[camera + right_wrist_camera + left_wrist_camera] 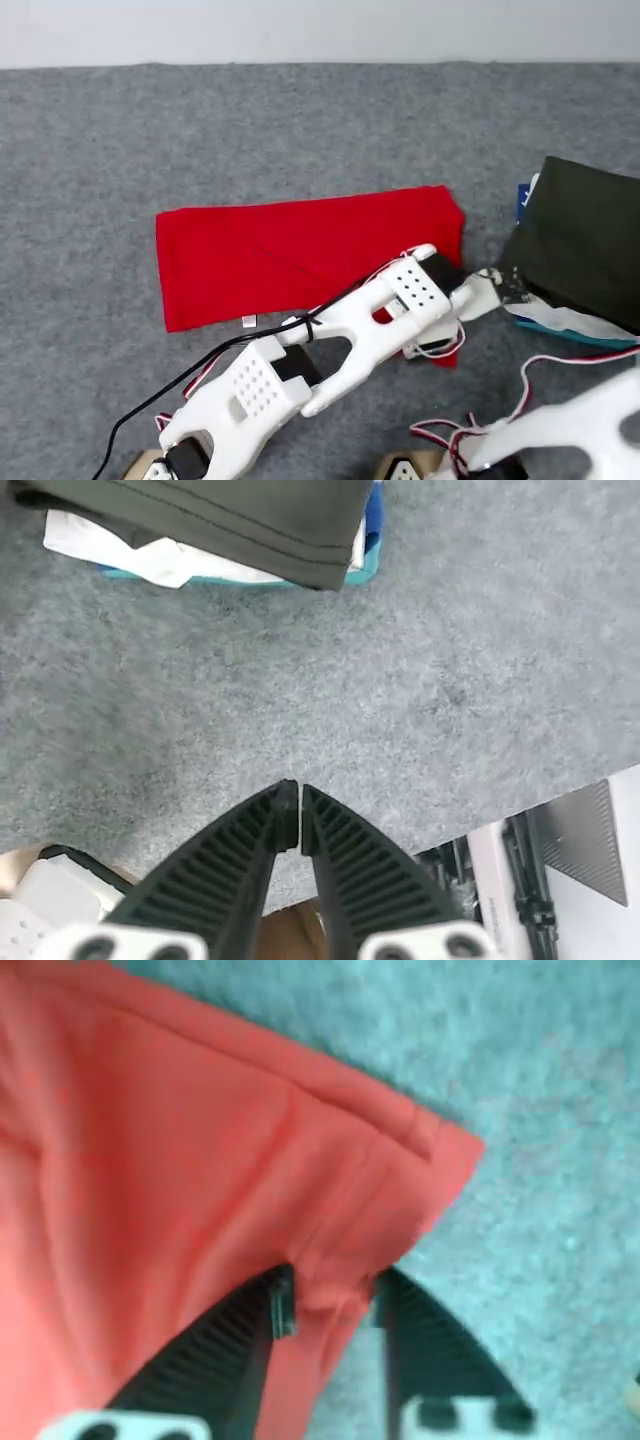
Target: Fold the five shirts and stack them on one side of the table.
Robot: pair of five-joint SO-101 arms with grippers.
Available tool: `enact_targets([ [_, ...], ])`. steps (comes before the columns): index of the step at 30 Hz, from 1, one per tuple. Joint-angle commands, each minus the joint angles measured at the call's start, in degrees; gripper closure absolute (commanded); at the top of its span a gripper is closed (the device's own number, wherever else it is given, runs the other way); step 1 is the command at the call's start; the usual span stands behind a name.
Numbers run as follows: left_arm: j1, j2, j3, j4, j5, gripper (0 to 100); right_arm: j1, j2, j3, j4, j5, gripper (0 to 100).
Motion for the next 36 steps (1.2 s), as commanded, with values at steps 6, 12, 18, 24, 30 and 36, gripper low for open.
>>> enact_targets([
  [6, -0.35, -0.88, -9.19, 4.13, 0.70, 98, -0.31, -3.30, -0.26, 2.24, 0.44, 98.3],
  [12, -1.14, -0.88, -17.89, 10.46, -1.76, 98, -0.31, -3.30, -0.26, 2.24, 0.44, 98.3],
  [18, -5.54, -0.35, -22.37, 10.55, -2.20, 98, -0.31, -3.30, -0.26, 2.24, 0.44, 98.3],
  [24, -10.11, -0.26, -22.29, 6.95, -2.20, 98, -0.31, -3.30, -0.18, 2.24, 0.26, 98.3],
  [30, -13.45, 2.55, -22.73, 2.90, -2.20, 91, -0.31, -3.30, -0.18, 2.24, 0.18, 98.3],
  [36, -18.73, 8.18, -22.73, -2.73, -2.20, 79, -0.31, -3.30, -0.18, 2.24, 0.35, 98.3],
])
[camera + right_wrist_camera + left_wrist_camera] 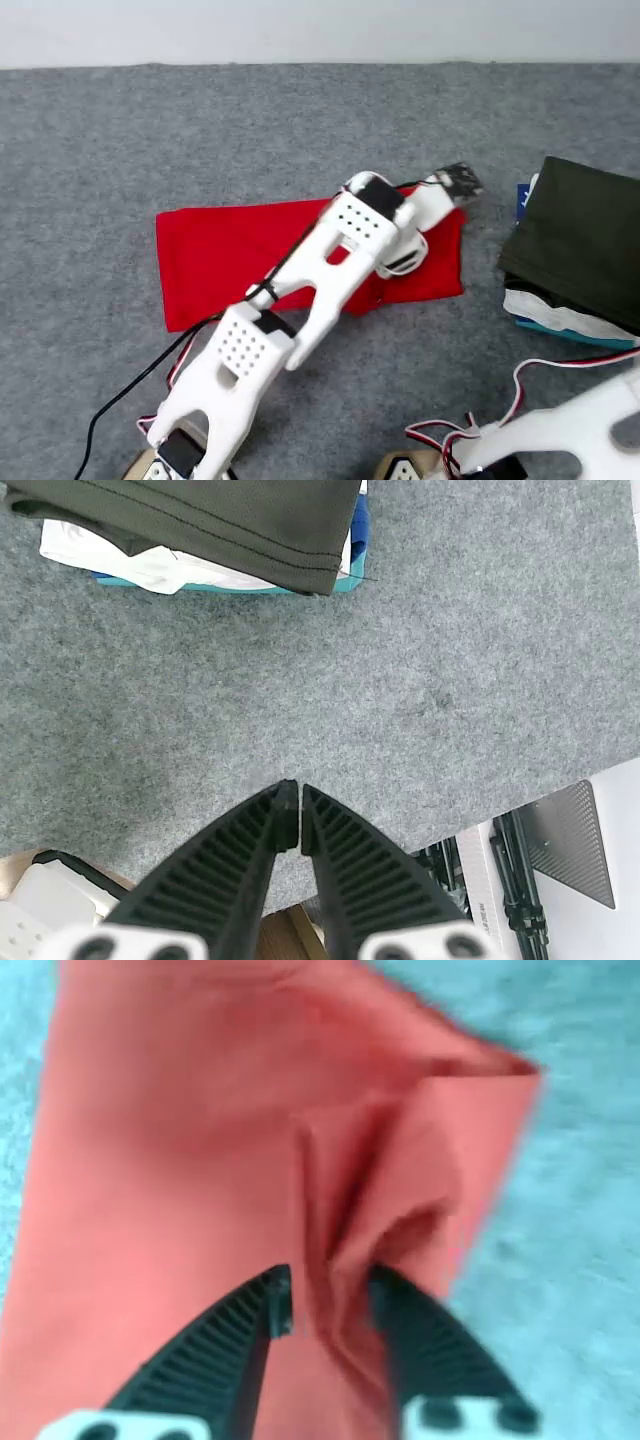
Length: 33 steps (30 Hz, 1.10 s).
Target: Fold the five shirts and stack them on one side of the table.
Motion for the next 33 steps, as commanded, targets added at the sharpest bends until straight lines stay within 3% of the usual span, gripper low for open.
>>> enact_targets([
  [1, -3.34, 0.70, -2.51, -3.78, -0.53, 79, -0.40, -1.54, -0.18, 2.24, 0.35, 98.3],
  [10, -7.03, 1.14, -2.77, -4.31, -3.96, 79, -0.40, -1.36, -0.18, 2.24, 0.35, 98.3],
  [15, -8.26, 1.41, -8.84, -1.85, -3.96, 79, -0.40, -1.45, -0.18, 2.24, 0.44, 98.3],
  [22, -4.75, 0.97, -20.88, 12.04, -3.08, 79, -0.40, -1.54, -0.18, 2.33, 0.44, 98.3],
  [26, -2.37, -5.36, -15.08, 12.13, -2.20, 81, -0.40, -1.54, 0.53, 2.33, 0.44, 98.3],
  [33, 5.36, -20.57, 6.64, 11.69, -2.29, 81, -0.40, -1.63, 4.04, 2.33, 0.44, 98.3],
])
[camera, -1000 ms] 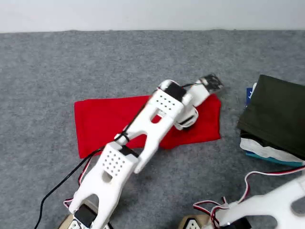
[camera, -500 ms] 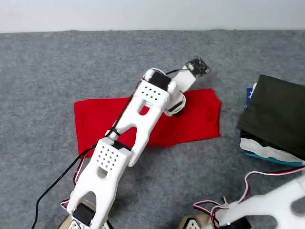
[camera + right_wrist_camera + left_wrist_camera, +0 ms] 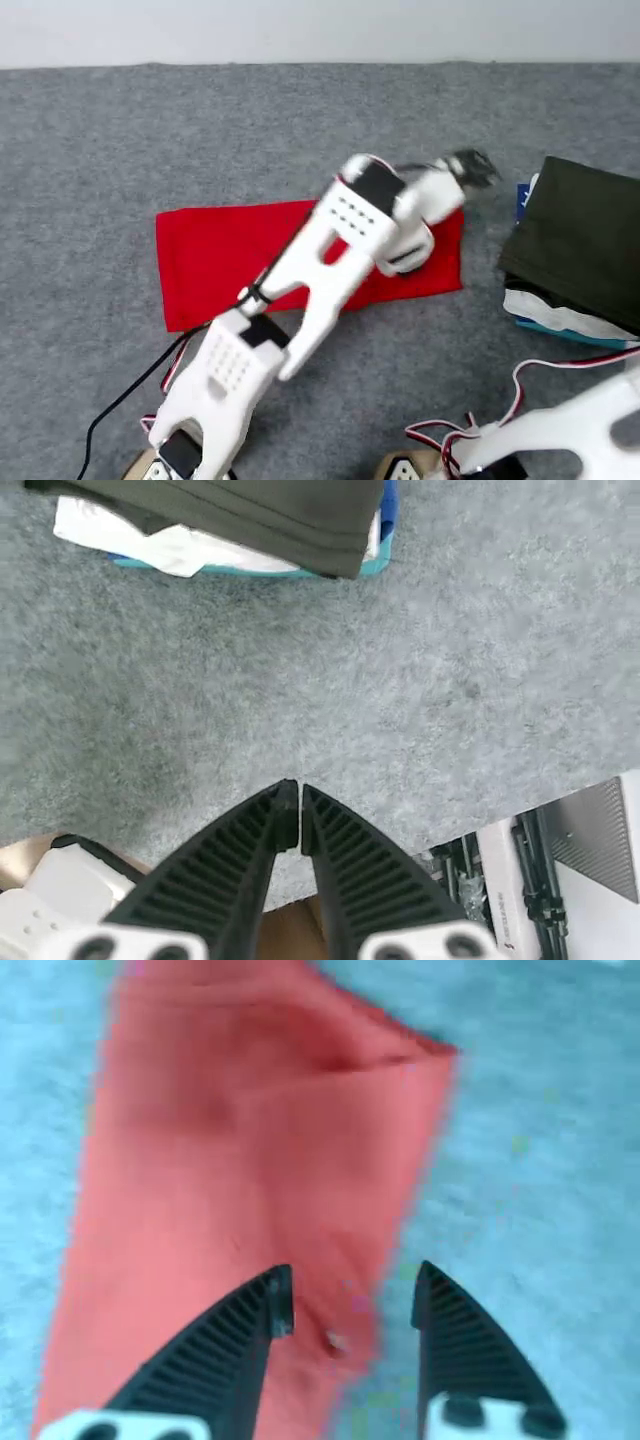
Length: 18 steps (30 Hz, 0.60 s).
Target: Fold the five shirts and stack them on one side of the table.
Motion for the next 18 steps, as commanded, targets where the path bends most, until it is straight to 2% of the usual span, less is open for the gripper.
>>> enact_targets([
  [1, 1.67, -9.76, 8.48, 1.14, 0.35, 82, -0.40, -1.45, -0.09, 2.33, 0.44, 98.3],
  [5, -1.41, -10.37, 14.64, -0.09, 0.26, 87, -0.40, -1.45, -0.09, 2.24, 0.44, 98.3],
  [10, -7.82, -4.84, 18.86, -6.95, 0.26, 88, -0.40, -1.45, -0.09, 2.24, 0.44, 98.3],
  [15, -12.31, 4.66, 18.95, -12.40, 0.26, 88, -0.40, -1.45, -0.09, 2.24, 0.44, 98.3],
  [18, -13.71, 6.24, 13.58, -9.85, 0.26, 88, -0.40, -1.45, -0.09, 2.24, 0.44, 98.3],
])
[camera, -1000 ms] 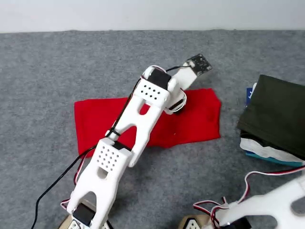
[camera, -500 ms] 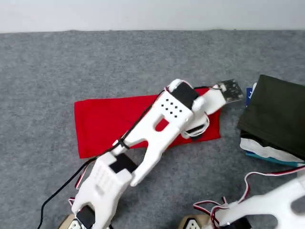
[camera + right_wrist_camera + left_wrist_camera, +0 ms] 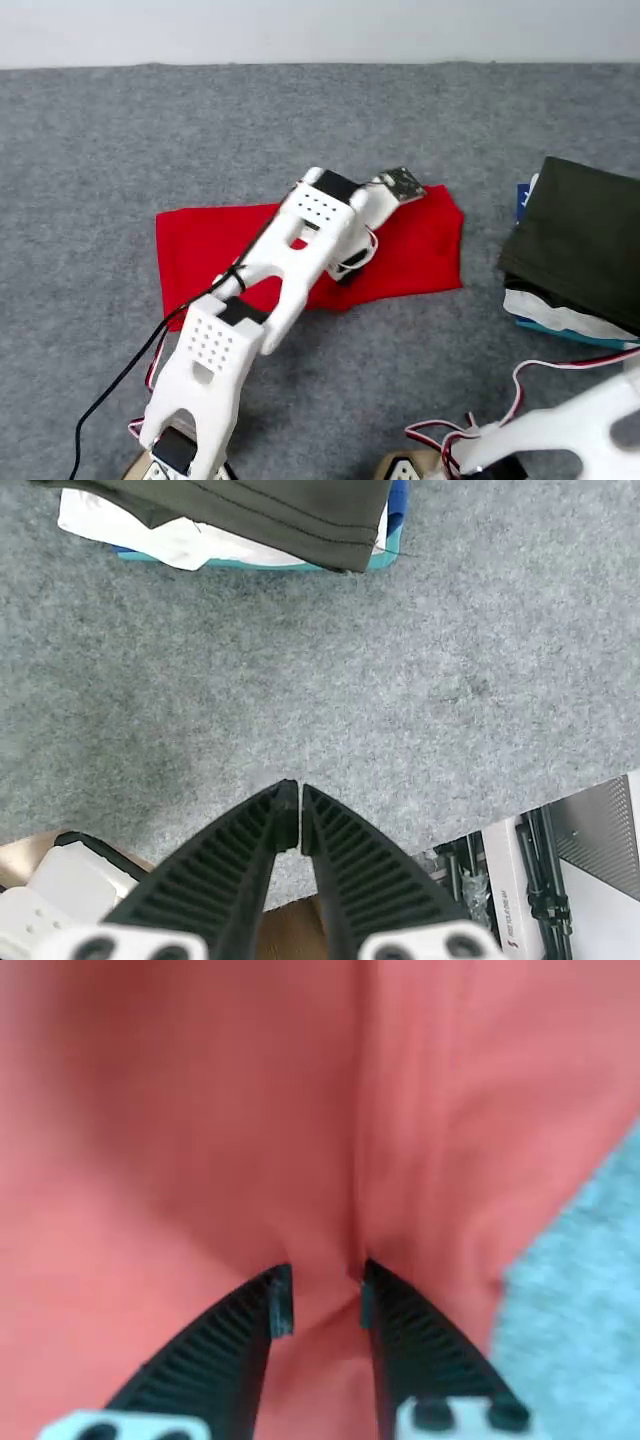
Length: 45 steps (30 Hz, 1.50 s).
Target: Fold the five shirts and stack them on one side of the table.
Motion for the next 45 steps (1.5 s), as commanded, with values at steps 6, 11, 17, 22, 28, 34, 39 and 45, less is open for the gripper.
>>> enact_targets([
  [6, -2.02, 1.67, -16.57, 8.53, 0.26, 88, -0.40, -1.45, -0.70, 2.24, 0.44, 98.3],
  [11, 0.70, -0.09, -23.34, 12.66, 0.70, 88, 0.31, -1.54, -0.70, 2.24, 0.44, 98.3],
  [17, 7.74, -8.97, -14.81, 12.57, 0.70, 88, 0.57, -1.54, -0.70, 2.24, 0.44, 98.3],
  [22, 8.62, -12.31, -4.88, 11.16, 0.70, 88, 0.57, -1.54, -0.70, 2.24, 0.44, 98.3],
  [28, 3.60, -5.98, 1.54, 2.64, 0.70, 88, 0.57, -1.45, -0.70, 2.24, 0.53, 98.3],
  [34, 2.81, -1.32, -0.40, 2.81, 0.70, 89, 1.71, -1.45, -0.79, 2.24, 3.43, 98.3],
  [39, 2.64, -1.41, -5.58, 8.00, 1.23, 89, 4.09, -1.45, -0.70, 2.15, 5.36, 98.3],
  [45, 0.44, -3.43, -15.52, 12.48, 8.88, 89, 4.35, -1.45, -0.70, 2.15, 6.07, 98.3],
])
